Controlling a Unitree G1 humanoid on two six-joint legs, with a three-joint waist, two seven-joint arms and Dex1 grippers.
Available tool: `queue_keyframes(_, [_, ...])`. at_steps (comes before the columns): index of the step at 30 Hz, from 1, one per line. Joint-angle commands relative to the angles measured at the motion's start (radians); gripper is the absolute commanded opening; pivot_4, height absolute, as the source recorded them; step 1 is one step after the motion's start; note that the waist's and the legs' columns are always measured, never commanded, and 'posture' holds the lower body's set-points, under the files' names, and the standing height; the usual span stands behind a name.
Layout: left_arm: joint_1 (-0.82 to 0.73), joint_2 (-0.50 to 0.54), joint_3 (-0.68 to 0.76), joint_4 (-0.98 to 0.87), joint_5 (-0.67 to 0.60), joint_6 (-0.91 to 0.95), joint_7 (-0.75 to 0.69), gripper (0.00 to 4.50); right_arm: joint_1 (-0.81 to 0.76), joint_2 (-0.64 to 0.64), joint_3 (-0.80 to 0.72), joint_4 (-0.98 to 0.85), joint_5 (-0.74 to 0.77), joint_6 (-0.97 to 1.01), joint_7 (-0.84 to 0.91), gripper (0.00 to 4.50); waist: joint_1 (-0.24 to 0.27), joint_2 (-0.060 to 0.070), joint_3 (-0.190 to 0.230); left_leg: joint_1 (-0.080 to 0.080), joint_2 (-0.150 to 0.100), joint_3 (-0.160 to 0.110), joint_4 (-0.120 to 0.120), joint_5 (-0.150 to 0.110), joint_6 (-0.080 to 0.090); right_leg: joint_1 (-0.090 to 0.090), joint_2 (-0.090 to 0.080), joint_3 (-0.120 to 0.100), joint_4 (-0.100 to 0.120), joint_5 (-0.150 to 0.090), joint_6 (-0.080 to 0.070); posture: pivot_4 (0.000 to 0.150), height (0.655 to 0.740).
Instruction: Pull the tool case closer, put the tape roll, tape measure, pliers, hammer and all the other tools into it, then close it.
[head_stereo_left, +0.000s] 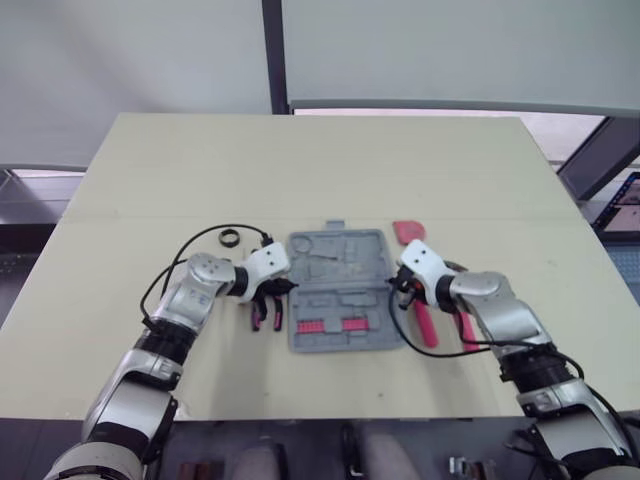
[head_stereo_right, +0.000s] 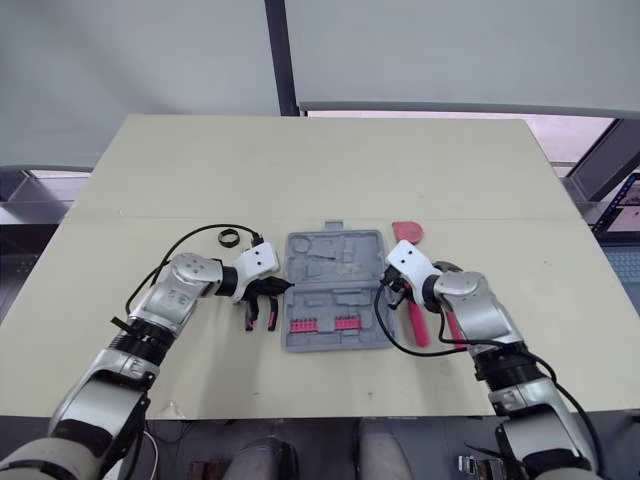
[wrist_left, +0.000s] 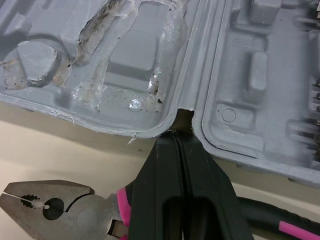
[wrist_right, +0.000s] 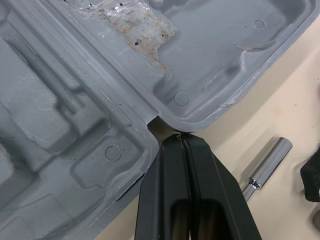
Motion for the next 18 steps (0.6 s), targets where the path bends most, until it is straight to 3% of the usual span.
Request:
queue_keyframes(1, [0.042,0.009,-0.005,-0.086,-0.025,0.014,-0.032,0.0,0.03,0.008,-0.018,-0.09,0.025,0.017,0.003,0.06,-0.001,0.0,0.0,0.0,0.0,0.0,0.0,0.0,0.0,0.0,0.0,0.0,0.0,0.0,0.0,0.15,0.74])
queue_keyframes(18, [0.253,0.073,0.019,-0.406,-0.075,0.148,-0.04,0.0,0.244,-0.035,-0.048,-0.391,0.102,0.167,0.022,0.06,-0.002,0.0,0.0,0.0,0.0,-0.001,0.0,0.0,0.0,0.0,-0.001,0.0,-0.003,0.0,0.0,0.15,0.74])
